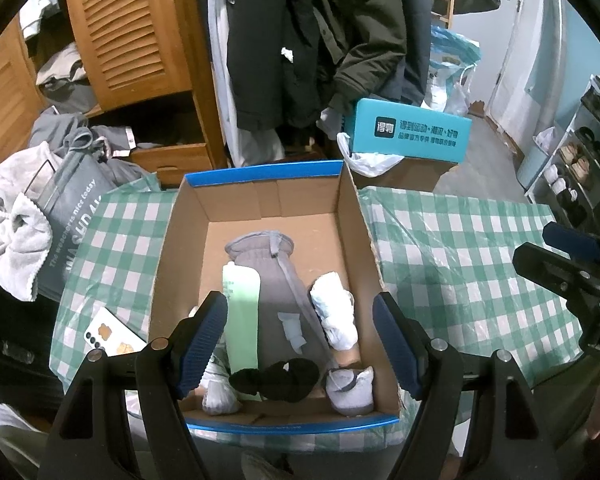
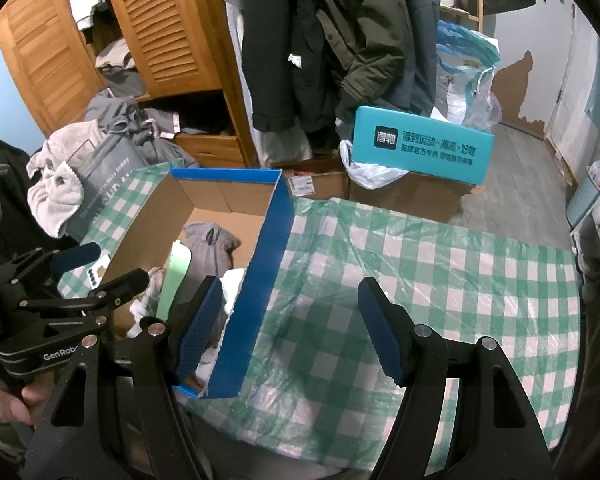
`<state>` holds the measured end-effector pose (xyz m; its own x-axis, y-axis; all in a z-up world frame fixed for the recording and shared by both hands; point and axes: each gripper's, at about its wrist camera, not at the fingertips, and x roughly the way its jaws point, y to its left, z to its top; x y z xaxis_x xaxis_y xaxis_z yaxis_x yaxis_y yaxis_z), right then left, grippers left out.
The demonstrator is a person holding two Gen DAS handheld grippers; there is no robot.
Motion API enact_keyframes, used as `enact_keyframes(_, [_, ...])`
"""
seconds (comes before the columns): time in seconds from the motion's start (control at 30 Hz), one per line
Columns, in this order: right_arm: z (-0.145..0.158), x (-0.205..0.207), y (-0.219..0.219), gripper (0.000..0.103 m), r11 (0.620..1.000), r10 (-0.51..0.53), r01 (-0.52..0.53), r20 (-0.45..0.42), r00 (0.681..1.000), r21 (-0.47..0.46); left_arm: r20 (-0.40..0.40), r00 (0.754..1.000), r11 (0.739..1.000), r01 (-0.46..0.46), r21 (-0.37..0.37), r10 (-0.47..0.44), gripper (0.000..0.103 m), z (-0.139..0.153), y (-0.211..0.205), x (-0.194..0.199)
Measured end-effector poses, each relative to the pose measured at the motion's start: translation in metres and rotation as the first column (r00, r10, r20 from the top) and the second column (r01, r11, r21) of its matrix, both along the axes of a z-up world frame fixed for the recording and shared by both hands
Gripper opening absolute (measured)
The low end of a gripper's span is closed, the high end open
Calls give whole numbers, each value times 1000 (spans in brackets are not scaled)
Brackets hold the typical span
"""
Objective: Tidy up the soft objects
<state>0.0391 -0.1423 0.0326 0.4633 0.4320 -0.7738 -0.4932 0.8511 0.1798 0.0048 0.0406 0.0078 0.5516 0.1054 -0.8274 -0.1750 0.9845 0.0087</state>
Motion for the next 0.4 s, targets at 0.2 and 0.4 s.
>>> enact_keyframes(0.2, [0,0,0,71,1000,1,-1,0,1000,-1,13,1000,1000,14,17,-15,80,0,-4,0])
enact_keyframes(0.4, [0,1,-1,71,1000,1,-1,1,1000,-1,12,1000,1000,13,18,-14,80,0,-5,0])
